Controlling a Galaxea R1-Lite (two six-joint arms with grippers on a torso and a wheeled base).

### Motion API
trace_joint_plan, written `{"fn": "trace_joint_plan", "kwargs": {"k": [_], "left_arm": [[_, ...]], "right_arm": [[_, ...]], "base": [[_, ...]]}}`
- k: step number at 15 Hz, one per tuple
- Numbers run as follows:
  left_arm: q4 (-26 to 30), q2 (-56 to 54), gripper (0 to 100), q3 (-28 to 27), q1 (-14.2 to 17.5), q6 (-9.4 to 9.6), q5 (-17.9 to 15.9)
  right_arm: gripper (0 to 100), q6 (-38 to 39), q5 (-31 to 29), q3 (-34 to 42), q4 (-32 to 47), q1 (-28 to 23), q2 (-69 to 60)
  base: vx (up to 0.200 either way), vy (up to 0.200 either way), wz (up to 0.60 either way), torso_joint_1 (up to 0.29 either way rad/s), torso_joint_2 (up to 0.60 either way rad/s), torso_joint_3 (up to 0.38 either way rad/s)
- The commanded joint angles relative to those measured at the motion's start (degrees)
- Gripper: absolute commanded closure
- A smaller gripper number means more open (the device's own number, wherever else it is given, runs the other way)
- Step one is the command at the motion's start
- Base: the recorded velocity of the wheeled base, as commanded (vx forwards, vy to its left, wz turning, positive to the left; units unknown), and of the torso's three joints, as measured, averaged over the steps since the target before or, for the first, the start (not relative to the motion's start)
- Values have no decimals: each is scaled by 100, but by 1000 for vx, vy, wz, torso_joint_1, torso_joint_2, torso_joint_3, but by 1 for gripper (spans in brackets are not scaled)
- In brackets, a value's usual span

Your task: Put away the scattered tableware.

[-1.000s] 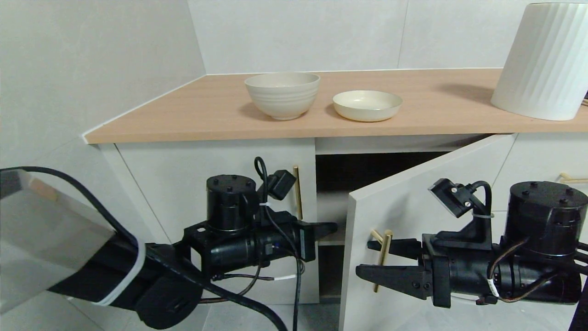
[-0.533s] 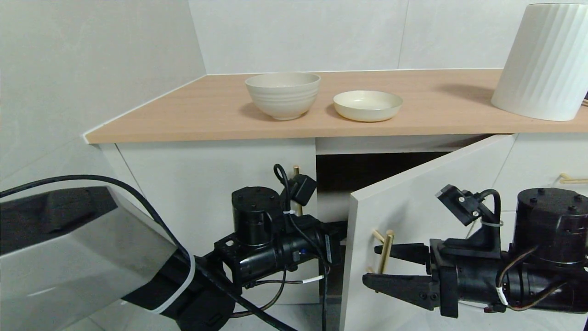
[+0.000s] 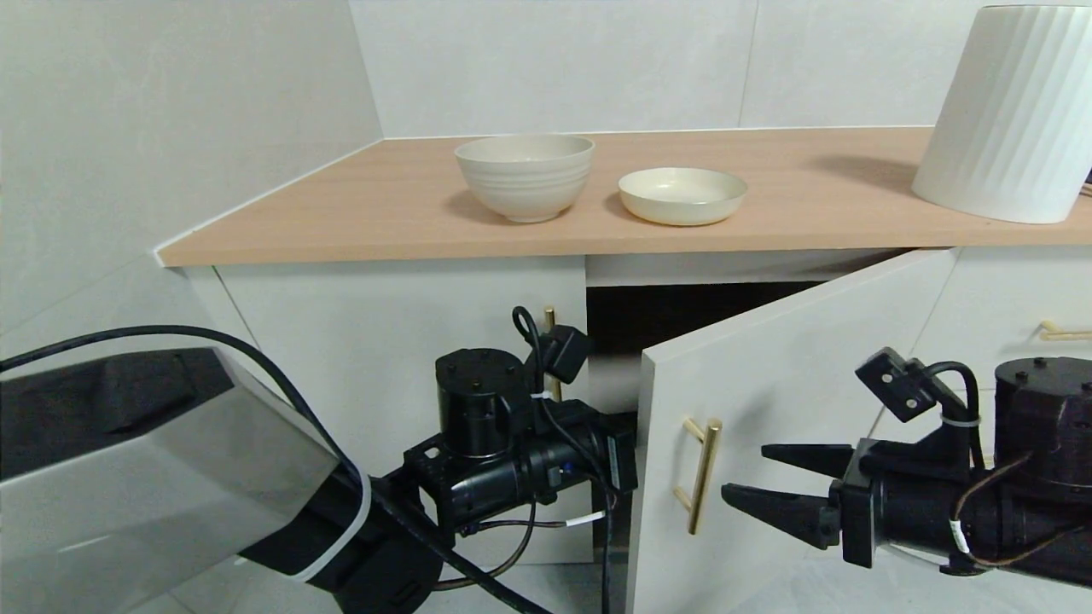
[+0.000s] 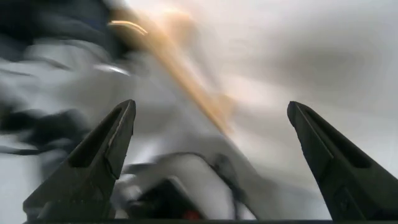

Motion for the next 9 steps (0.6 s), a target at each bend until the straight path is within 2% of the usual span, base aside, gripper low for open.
{"fn": "trace_joint_plan", "kwargs": {"k": [1,4,5,8,9], "left_arm": [[-4,-76,100,11,1,-3,-6],[22,-129,100,-15,-25,-99,12],[48,-120,100,-94,-113,-108,-6],[207,-138,100,-147,-228,-108,-6],[215,-129,100,-147,-228,-108,-6]], "right_arm": [[0,-203,-636,134,360,21,-495],[0,-195,-583,222,1423,109,-1506],[0,-186,-372,160,1924,109,-1902],[0,-186,-249,99,2109,109,-2069],[0,-186,-240,107,2117,109,-2077]], "base": [[0,0,0,0,0,0],[0,0,0,0,0,0],[0,0,0,0,0,0],[0,0,0,0,0,0],[-200,0,0,2,2,-2]]}}
